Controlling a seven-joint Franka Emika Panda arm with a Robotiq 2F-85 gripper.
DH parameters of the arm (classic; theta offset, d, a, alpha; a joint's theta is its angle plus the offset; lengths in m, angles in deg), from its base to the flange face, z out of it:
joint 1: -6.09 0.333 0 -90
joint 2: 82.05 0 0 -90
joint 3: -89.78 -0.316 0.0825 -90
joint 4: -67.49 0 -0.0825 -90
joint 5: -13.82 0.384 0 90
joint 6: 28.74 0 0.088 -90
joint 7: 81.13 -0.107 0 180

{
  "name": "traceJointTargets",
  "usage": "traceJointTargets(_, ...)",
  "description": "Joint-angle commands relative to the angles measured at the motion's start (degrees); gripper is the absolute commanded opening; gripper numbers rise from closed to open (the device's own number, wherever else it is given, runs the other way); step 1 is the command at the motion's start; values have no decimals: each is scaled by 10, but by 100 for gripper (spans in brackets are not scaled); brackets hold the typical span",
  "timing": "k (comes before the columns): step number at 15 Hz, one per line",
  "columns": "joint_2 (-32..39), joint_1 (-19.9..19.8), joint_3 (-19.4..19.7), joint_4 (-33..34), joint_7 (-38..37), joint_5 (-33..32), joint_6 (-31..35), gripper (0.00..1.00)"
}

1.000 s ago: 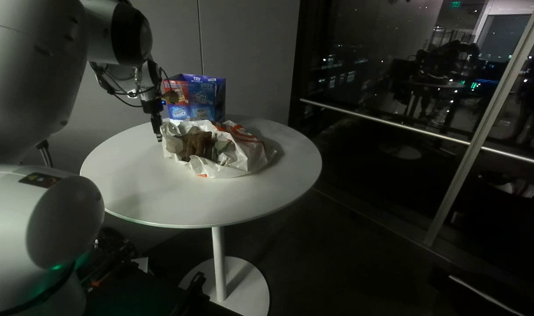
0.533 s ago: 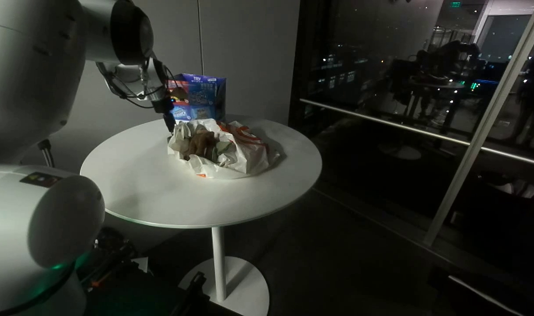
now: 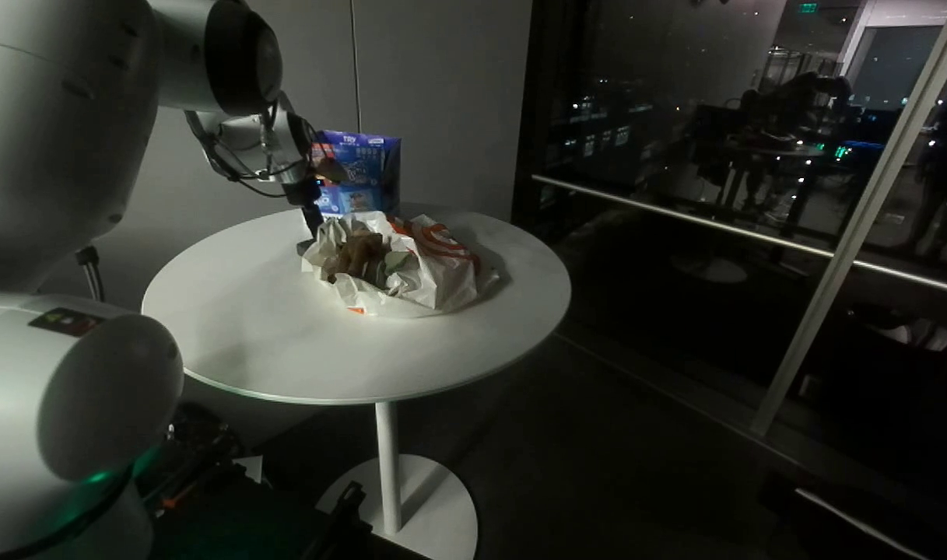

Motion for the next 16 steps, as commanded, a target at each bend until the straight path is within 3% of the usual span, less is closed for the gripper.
traceJointTargets(1, -6, -16, -12, -24, 27, 20, 38, 75)
traceJointTargets(2, -6, -21, -17, -31, 36, 28, 46, 74)
traceJointTargets(6, -11, -23, -20, -45, 41, 40, 61, 42)
traceJointTargets(7, -15, -20, -16, -46, 36, 38, 58, 39)
traceJointTargets(11, -60, -17, -23, -69, 16, 49, 46, 38)
traceJointTargets(15, -142, -74, -89, -116, 57, 184, 43, 38)
traceJointTargets(16, -167, -78, -89, -130, 41, 208, 43, 38)
